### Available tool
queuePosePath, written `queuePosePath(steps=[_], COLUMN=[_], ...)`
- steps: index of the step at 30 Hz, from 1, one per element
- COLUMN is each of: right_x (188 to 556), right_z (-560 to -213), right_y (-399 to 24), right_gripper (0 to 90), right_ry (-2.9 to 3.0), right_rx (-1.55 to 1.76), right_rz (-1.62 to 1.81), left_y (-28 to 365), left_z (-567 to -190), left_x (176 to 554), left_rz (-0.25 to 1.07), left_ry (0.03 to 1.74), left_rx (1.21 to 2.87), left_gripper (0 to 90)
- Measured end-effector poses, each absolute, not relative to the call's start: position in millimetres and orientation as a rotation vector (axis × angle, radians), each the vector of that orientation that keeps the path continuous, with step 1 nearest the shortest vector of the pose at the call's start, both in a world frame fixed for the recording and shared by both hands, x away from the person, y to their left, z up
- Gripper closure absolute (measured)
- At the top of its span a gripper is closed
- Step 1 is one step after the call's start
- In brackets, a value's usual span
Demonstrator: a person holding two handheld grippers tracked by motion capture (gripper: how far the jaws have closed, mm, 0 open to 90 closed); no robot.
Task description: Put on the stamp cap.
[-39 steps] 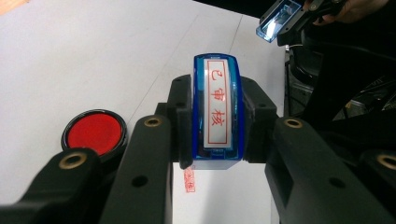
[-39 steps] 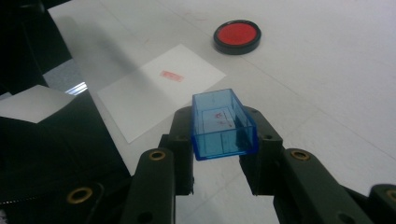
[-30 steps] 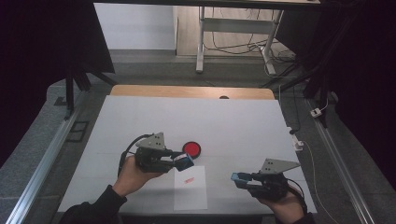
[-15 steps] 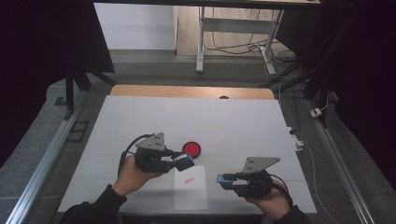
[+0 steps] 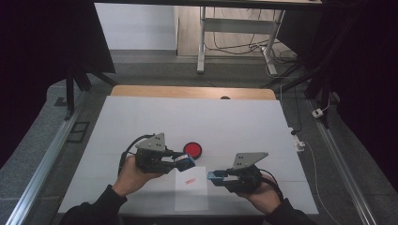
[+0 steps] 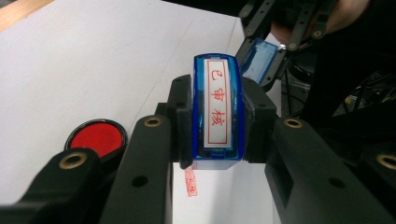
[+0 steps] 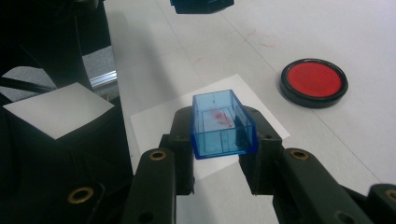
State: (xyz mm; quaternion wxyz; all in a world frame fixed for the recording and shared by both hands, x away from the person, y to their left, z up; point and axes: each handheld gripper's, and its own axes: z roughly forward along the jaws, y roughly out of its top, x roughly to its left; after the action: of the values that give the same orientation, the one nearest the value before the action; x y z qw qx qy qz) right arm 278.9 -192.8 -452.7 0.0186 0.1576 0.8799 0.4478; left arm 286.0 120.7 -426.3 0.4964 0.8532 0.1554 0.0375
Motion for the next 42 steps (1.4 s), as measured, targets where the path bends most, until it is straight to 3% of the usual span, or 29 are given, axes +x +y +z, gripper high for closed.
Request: queuePosePath(steps=[42], right_x=[310], right_z=[-471], right_y=[-135], right_gripper=[68.6], right_ry=[2.849], right_rx=[0.183], right_rz=[1.599], left_y=[113], left_z=[-428], left_x=[284], left_rz=[0.076], left_ry=[0.179], left_rx=[2.096], left_gripper=[69.8])
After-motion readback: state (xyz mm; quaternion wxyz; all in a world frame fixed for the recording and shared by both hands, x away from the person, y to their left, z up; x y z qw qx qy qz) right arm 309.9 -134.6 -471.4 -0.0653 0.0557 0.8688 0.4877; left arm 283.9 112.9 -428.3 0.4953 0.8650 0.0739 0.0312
